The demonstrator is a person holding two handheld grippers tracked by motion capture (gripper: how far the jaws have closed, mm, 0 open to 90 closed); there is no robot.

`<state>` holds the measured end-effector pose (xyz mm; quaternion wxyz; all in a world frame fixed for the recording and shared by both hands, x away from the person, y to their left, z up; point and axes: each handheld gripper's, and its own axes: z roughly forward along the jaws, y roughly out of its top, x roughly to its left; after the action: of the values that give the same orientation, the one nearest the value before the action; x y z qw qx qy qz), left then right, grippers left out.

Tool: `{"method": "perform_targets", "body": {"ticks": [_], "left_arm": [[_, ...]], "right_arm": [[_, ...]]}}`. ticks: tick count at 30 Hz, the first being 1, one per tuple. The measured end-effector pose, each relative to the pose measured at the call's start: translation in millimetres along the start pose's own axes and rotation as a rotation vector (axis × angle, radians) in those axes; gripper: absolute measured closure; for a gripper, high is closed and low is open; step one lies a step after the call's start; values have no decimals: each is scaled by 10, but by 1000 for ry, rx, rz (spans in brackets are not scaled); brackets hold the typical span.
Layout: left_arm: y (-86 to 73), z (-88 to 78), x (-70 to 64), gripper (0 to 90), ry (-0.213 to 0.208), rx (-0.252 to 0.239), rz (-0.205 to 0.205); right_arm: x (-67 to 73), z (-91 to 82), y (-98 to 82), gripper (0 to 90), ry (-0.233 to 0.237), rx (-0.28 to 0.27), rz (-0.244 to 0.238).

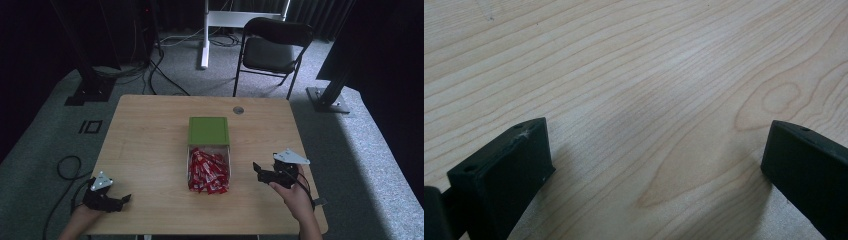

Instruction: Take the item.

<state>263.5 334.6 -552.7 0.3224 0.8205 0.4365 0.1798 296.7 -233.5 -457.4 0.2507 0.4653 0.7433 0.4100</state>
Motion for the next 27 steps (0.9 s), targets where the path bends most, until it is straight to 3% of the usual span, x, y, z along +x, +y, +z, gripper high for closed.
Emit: {"method": "perform_targets", "body": {"ticks": [12,27], "left_arm": [[1,-1,0,7,0,1,0],[0,-1,0,7,0,1,0]], "right_arm": [[295,115,242,159,65,-18,-41],[645,259,413,171,137,-39,-72]]}}
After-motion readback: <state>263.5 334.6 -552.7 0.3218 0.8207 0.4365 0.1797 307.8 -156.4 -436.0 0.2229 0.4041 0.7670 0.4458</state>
